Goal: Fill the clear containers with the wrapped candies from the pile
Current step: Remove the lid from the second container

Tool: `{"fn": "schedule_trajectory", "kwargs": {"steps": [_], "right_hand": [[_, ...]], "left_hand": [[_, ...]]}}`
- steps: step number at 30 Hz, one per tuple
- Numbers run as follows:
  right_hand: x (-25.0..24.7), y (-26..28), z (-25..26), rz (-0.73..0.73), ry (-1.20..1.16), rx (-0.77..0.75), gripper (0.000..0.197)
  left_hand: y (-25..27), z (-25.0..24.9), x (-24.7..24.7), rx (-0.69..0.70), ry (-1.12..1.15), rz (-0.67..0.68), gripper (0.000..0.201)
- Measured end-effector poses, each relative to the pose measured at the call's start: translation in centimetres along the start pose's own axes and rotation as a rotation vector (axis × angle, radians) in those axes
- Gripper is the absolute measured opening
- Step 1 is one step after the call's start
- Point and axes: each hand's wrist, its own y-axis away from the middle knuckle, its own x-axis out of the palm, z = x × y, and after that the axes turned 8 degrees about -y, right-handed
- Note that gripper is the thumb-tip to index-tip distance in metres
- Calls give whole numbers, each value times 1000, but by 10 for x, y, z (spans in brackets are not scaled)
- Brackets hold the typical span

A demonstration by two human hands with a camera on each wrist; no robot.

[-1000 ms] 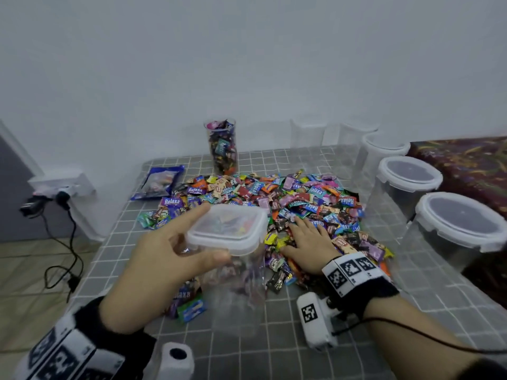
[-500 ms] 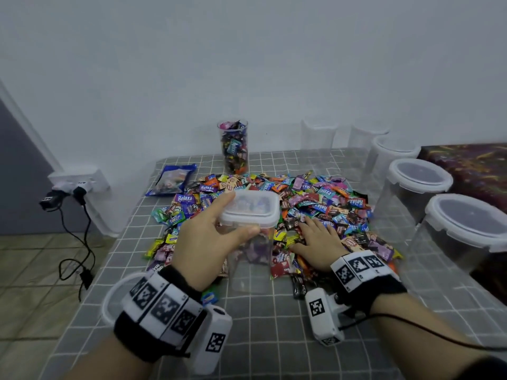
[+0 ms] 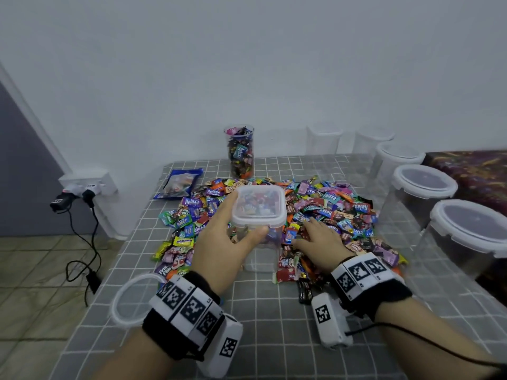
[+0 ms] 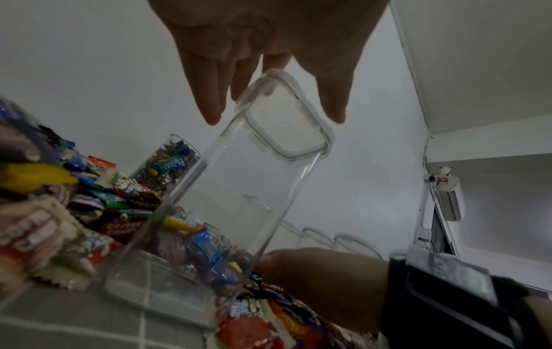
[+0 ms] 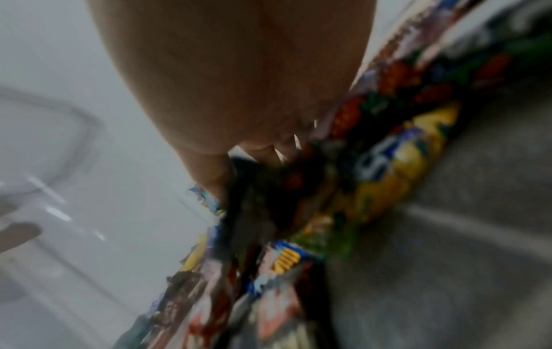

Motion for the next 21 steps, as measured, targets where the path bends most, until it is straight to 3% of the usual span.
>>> {"fn": "schedule_trajectory", "kwargs": {"steps": [4, 6, 8, 11, 13, 16, 21], "right_hand": [[-16, 11, 15, -164, -357, -76, 50], [-25, 16, 24, -281, -422, -119, 36], [-34, 20, 33, -347, -544, -157, 42], [-42, 21, 48, -294, -723, -209, 53], [-44, 19, 56, -207, -731, -218, 54], [-43, 15, 62, -138, -738, -197, 46], [-37, 12, 60, -6, -1018, -128, 31]], "left_hand": [[-10, 8, -8, -105, 100, -95, 44], [-21, 12, -13, -201, 119, -117, 18], [-32, 9, -18, -294, 114, -56, 21], [-44, 0, -20, -407, 109, 116, 41], [-49, -3, -19, -400, 103, 168, 45], [-52, 1, -16, -374, 123, 179, 42], [-55, 7, -14, -500, 339, 240, 34]]}}
